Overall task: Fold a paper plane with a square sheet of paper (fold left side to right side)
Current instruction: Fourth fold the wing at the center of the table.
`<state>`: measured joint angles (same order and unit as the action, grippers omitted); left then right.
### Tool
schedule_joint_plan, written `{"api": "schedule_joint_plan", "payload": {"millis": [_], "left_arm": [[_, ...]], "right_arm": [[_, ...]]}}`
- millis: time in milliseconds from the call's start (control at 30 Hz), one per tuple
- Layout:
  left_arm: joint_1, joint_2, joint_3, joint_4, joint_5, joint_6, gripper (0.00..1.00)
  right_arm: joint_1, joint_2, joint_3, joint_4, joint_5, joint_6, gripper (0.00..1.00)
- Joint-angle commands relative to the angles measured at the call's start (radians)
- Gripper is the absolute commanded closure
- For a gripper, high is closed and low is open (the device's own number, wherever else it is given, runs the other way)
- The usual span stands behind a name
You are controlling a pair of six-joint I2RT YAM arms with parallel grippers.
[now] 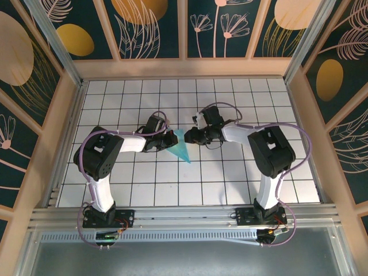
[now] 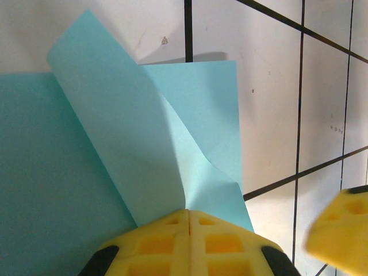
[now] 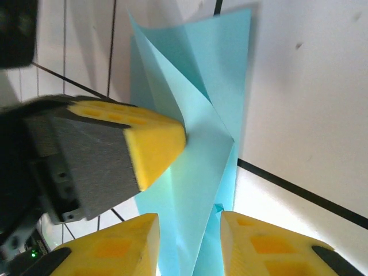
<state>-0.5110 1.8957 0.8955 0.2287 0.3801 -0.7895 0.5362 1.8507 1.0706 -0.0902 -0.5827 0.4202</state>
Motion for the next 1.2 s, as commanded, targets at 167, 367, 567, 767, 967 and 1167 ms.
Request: {"api": "schedule_joint_plan", "payload": {"millis": [167, 367, 567, 767, 967, 1167], "left_arm": [[-0.001, 0.04, -0.018, -0.066, -0.063, 0.005, 1.0], [-0.002, 0.038, -0.017, -0.069, -0.066, 0.005, 1.0], [-0.001, 0.036, -0.017, -0.074, -0.068, 0.009, 1.0], [-0.002, 0.038, -0.013, -0.075, -0.067, 0.008, 1.0], [-0.001, 0.043, -0.01, -0.074, -0.066, 0.008, 1.0], [-0.001, 0.042, -0.01, -0.075, -0.066, 0.009, 1.0]], "right_arm": [[-0.016, -0.123, -0.062, -0.035, -0.108, -0.043, 0.92], [0.005, -0.1, -0.129, 0.015, -0.225, -0.029, 1.0], [0.053, -0.061, -0.148, 0.066, -0.234, -0.008, 1.0], [0.074, -0.029, -0.146, 0.068, -0.227, -0.005, 1.0], [0.08, -0.018, -0.157, 0.069, -0.213, -0.008, 1.0], [0.08, -0.01, -0.165, 0.073, -0.204, -0.01, 1.0]]}}
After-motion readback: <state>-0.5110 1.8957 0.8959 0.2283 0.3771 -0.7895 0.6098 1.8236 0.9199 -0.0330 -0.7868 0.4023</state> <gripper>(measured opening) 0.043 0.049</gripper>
